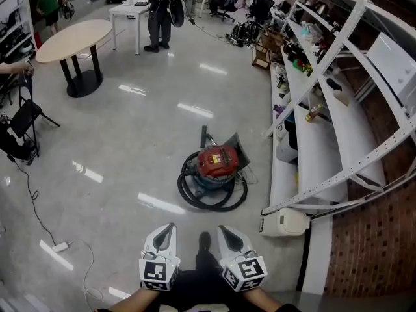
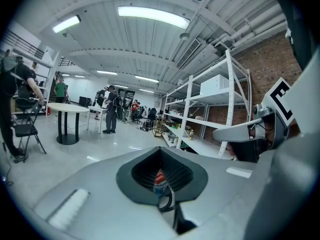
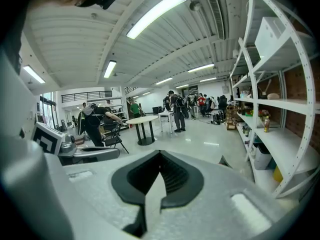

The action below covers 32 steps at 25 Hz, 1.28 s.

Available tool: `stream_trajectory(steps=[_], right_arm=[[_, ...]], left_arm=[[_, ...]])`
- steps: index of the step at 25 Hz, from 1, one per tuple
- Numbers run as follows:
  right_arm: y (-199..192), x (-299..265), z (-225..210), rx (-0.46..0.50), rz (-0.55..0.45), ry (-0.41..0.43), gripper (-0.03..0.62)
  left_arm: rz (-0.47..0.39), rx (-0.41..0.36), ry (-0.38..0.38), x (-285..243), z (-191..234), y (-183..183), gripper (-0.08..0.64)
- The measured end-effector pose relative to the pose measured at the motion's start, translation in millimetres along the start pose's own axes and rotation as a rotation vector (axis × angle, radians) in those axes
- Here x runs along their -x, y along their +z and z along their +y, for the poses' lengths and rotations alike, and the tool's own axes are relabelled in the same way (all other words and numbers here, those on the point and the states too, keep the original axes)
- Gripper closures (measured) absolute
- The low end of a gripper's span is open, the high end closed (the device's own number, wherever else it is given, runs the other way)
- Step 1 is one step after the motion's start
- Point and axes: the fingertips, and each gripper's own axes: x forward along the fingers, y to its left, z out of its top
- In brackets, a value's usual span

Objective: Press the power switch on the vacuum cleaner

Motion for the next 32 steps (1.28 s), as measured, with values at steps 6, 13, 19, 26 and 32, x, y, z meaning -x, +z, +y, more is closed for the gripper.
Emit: stream_trajectory(steps=[6,13,19,26,32], right_arm=[[8,-30,-24,-0.015,-0.013,0.051,0.6],[25,-66,-71,-0.012,-0.015,0.123,0.6],[36,-90,-133,-0.004,-0.016,0.13,0.6],[45,-107,-176,0.003,-0.016,0.154,0.6],[52,-116,-189,-0.001,-0.017,0.173,0.6]], left_arm=[[0.015,-0.011,0.05,-32,8,2,0.545],[0.036,-0.007,0.098,-86,-5,22,0.545],[0.038,-0.042,0.096,-142,-28,19,0.545],[0.036,-0.066,0.13,-179,-41,28,0.545],[0.029,-0.076,0.166,-193,-38,37,0.545]])
